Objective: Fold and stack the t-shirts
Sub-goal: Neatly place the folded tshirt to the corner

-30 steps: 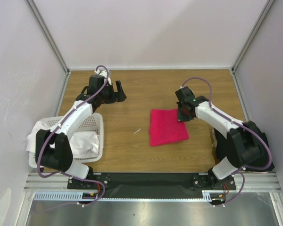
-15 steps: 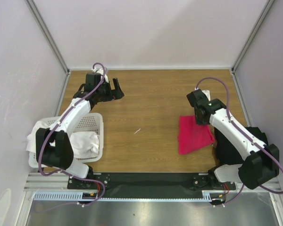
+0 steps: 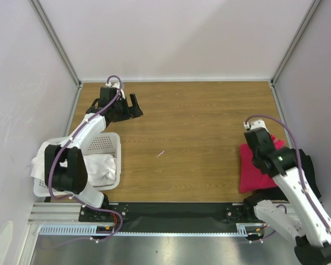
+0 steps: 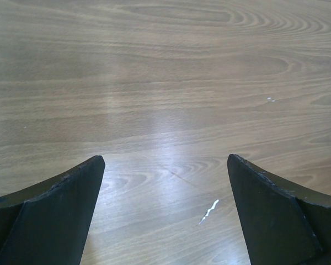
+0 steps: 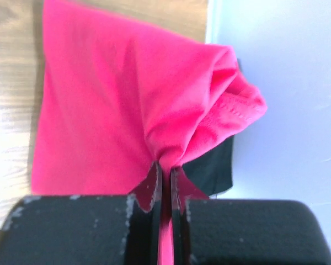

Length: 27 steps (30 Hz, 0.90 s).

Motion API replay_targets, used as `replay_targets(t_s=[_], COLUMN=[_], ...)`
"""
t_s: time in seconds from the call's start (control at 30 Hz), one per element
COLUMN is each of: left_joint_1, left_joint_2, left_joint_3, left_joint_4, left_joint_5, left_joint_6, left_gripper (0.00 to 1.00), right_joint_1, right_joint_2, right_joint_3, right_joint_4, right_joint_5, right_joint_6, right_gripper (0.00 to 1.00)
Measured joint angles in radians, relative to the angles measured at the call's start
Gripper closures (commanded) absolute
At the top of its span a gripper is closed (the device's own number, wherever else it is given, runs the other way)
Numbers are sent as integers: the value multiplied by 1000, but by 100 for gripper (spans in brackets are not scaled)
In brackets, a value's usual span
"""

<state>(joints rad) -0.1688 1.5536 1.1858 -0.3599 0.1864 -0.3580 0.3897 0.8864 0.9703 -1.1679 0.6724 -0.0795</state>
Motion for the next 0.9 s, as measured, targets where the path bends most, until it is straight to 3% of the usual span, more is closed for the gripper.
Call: replay_targets(t_s=[0.2,0.53,0.9], left_joint_1=[22,49,74], left_joint_2=[37,111,175], left_joint_3=[0,66,134], left_joint_4=[-8,-13,-18], left_joint_5=[0,47,92], left_joint_6=[0,-17,-26], left_gripper=[0,0,0], right_joint_1=[-16,-122,-288], right_joint_2=[-210,-238,-260], right_joint_3=[3,-166,-205], right_joint_4=[-12,121,374], right_joint_5=[76,117,177], right_joint_6=[-121,-334,-562], right_gripper=[100,100,100])
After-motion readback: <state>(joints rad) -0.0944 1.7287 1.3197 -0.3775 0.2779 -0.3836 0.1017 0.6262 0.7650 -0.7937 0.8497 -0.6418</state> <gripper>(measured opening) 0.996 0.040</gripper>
